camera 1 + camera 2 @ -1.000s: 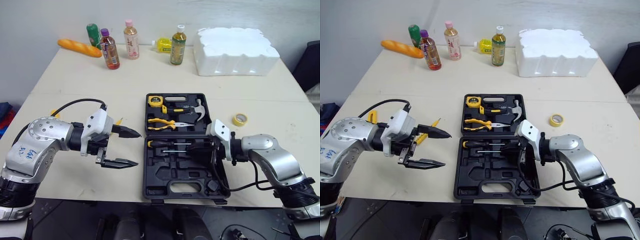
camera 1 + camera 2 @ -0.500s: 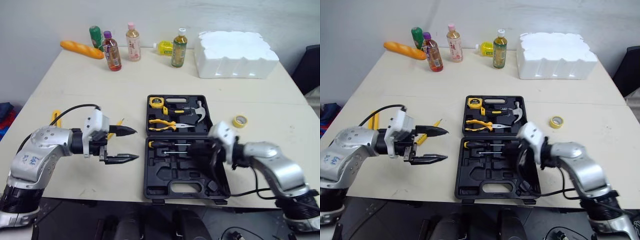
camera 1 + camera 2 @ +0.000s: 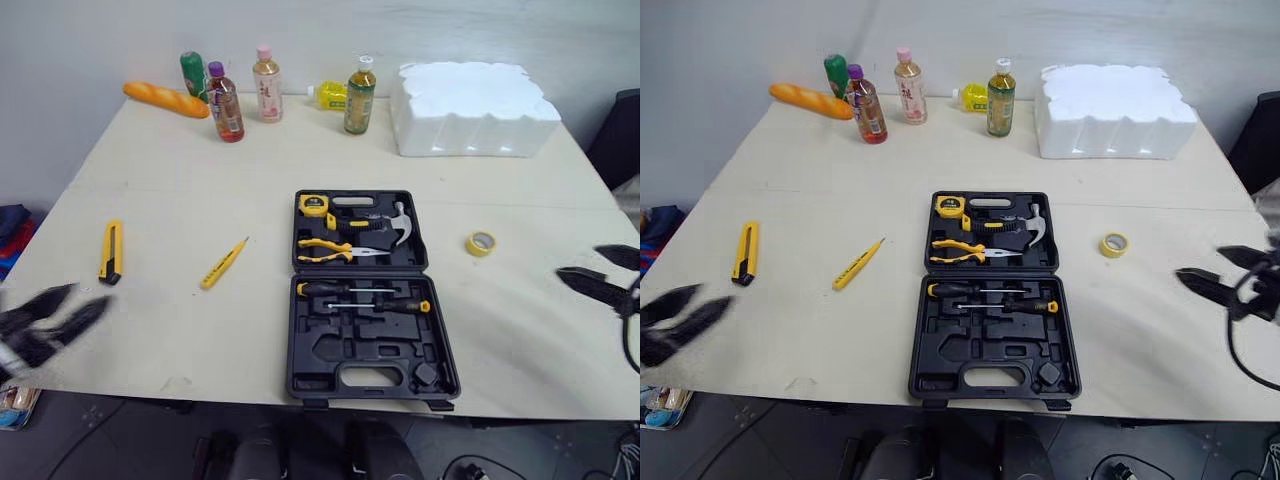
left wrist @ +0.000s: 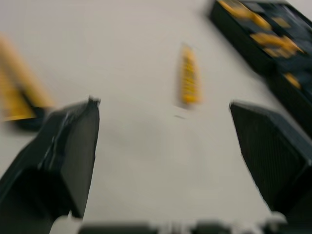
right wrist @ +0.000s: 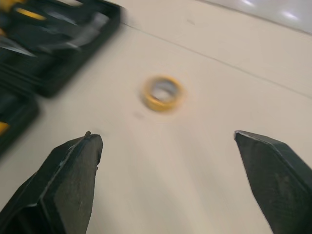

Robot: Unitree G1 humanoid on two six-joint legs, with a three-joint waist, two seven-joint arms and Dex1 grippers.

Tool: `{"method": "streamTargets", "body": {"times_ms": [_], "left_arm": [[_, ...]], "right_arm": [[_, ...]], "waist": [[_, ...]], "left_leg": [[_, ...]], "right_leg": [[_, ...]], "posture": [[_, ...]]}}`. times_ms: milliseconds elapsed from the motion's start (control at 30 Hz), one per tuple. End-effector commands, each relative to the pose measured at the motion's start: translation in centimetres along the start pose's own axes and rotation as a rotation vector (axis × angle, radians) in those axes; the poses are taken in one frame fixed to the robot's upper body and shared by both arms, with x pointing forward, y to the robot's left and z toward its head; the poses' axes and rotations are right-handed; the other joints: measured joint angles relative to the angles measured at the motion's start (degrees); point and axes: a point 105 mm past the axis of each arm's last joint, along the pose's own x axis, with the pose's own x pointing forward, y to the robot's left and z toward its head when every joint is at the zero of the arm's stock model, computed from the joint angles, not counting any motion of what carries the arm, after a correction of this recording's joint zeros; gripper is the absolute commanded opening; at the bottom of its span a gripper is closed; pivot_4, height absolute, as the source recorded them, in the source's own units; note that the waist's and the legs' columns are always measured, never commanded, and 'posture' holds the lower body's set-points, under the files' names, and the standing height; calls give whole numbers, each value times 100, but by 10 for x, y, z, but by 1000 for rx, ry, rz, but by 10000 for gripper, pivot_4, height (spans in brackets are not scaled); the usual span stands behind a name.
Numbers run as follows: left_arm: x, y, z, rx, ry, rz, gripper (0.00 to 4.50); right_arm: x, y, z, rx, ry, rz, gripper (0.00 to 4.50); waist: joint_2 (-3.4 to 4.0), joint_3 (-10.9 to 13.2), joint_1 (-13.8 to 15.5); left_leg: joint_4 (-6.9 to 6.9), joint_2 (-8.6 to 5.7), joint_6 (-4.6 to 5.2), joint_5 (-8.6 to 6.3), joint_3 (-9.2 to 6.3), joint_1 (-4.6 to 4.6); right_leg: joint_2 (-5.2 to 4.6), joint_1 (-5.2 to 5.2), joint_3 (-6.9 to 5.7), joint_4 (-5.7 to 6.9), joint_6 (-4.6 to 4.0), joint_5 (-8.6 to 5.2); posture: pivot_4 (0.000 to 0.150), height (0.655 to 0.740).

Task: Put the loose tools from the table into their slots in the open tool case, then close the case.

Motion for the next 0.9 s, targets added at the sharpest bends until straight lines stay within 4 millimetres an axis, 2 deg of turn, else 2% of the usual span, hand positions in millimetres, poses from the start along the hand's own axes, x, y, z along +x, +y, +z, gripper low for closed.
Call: {"method": "streamTargets", "body": {"times_ms": [33, 167, 267, 333, 367, 400, 500, 567, 633, 800, 900], "left_arm": [[-22, 34, 0, -7, -27, 149, 45000], [-20, 26, -8, 65, 42, 85, 45000], [-7, 0, -11, 108, 96, -50, 45000], [7, -30, -15, 148, 127, -170, 45000], [10, -39, -16, 159, 134, -201, 45000], [19, -57, -16, 170, 137, -255, 45000], [33, -86, -14, 177, 132, -329, 45000], [57, -109, -20, 191, 173, -374, 45000], [74, -121, -23, 199, 206, -387, 45000], [105, -136, -26, 115, 263, -382, 45000], [117, -150, -28, 154, 301, -425, 45000]], "right_arm": [[-15, -20, 4, -44, -21, -76, 44269], [-22, -21, 2, -42, -17, -62, 44269], [-16, -5, 14, -43, -66, 10, 44269], [-8, 16, 22, -56, -88, 107, 44269], [-6, 23, 24, -62, -90, 137, 44269], [-2, 41, 29, -74, -99, 215, 44269], [3, 76, 39, -90, -111, 357, 44269], [10, 126, 58, -123, -168, 553, 44269], [12, 162, 68, -164, -197, 687, 44269], [15, 206, 80, -224, -233, 833, 44269], [19, 227, 88, -197, -284, 903, 44269]], "waist": [[1, 0, -16], [0, 0, -23], [0, -1, -2], [2, -1, -1], [3, -1, -3], [6, -2, -5], [8, -1, -3], [8, -1, -5], [13, 2, -1], [5, 3, 13], [0, 2, 12]], "left_leg": [[-1, 0, -2, -3, 4, 1], [2, 0, -9, -8, 5, 1], [-1, 2, -29, -20, 2, 1], [-6, 1, -31, -20, 1, 0], [-8, 1, -32, -19, 1, 0], [-11, 2, -34, -19, 0, 0], [-17, 3, -38, -17, -4, 0], [-17, 3, -35, -13, -4, 0], [-16, 5, -8, 4, -4, 2], [-9, 3, -10, 14, -8, -11], [-1, 0, -20, 17, -5, -16]], "right_leg": [[0, -1, 1, -1, -2, -1], [-8, 0, 2, -1, 5, 4], [-14, 0, 1, -3, -1, 5], [-18, -2, 1, -2, -3, 5], [-21, -2, 1, -2, -4, 4], [-21, -2, 2, -2, -4, 4], [-21, -1, 2, 1, -4, 4], [-18, -1, 2, 2, -3, 4], [-11, 3, 2, 2, -2, 5], [0, -3, 1, 3, 8, 12], [-2, -2, 1, -3, 11, 13]], "posture": [[1500, 7355], [1500, 7355], [1500, 7355], [1500, 7355], [1500, 7355], [1500, 7355], [1500, 7355], [1500, 7355], [1500, 7355], [1500, 7355], [1500, 7355]]}}
